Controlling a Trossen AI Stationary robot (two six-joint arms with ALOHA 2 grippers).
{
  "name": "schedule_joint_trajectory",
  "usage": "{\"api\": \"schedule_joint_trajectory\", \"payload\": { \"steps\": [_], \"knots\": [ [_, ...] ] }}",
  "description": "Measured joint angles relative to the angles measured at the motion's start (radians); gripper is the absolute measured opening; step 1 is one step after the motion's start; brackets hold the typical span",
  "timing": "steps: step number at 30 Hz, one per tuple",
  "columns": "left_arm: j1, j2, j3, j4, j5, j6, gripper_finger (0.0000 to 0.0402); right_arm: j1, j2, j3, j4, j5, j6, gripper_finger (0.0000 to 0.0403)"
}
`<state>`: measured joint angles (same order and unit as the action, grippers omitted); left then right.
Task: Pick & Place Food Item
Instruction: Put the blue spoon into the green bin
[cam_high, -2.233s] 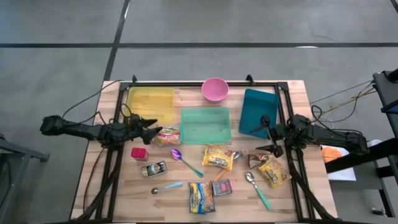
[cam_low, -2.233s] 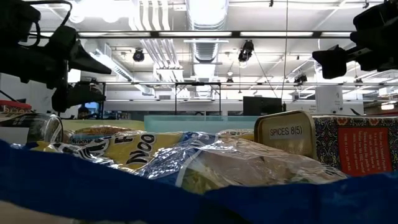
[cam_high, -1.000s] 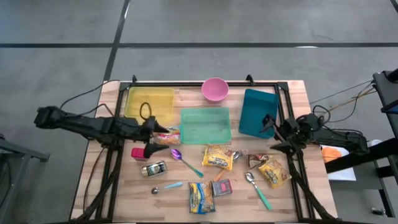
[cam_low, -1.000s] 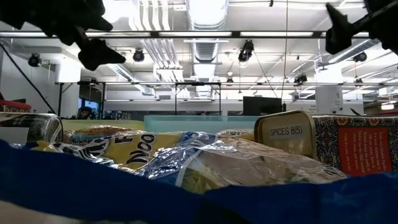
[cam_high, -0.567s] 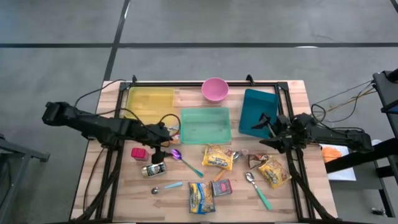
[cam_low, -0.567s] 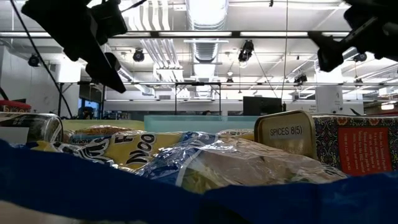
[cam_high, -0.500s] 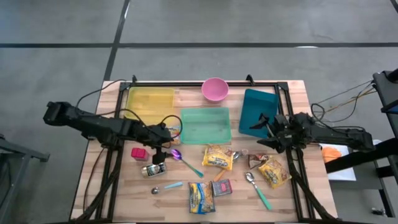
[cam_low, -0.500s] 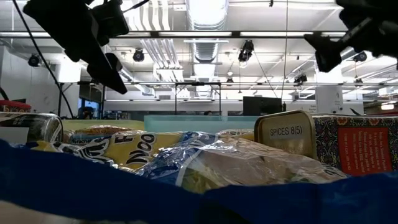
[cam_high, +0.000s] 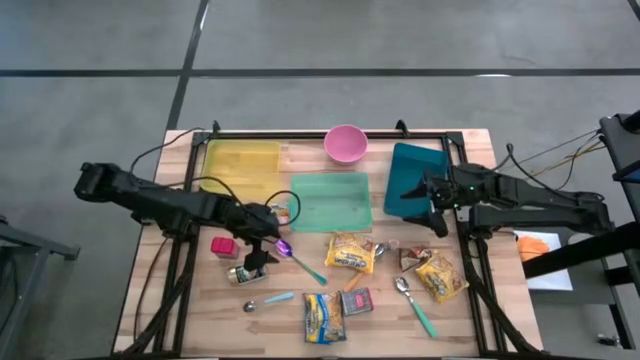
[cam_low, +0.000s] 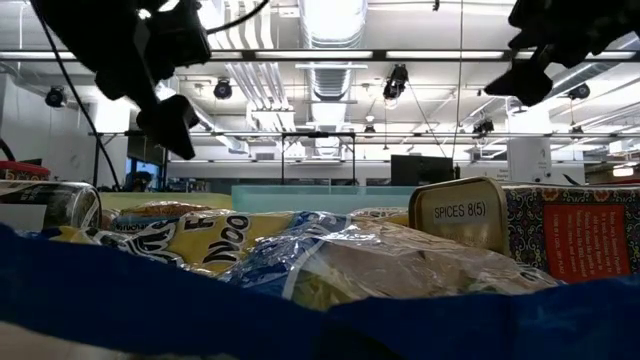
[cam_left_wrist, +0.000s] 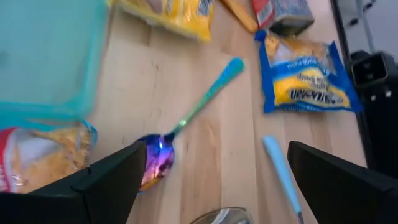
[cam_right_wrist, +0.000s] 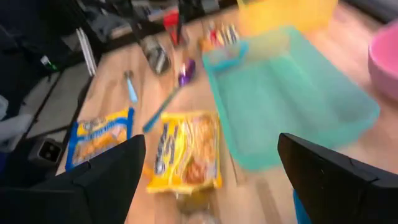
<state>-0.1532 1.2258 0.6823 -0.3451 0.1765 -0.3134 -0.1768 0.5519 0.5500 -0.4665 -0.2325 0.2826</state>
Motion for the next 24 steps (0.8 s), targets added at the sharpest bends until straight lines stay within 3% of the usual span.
{"api": "schedule_joint_trajectory", "payload": {
  "steps": [9,18,24],
  "knots": [
    [-0.012,0.055,0.064,-0.027,-0.083,0.117,0.0397,0.000,0.066,0.115,-0.132,0.002,-0.050,0.0364],
    [-0.013,0.054,0.092,-0.019,-0.106,0.134,0.0396,0.000,0.079,0.178,-0.157,0.096,-0.093,0.0364],
    [-0.016,0.067,0.092,-0.014,-0.106,0.134,0.0353,0.000,0.082,0.150,-0.160,0.123,-0.057,0.0364]
  ]
}}
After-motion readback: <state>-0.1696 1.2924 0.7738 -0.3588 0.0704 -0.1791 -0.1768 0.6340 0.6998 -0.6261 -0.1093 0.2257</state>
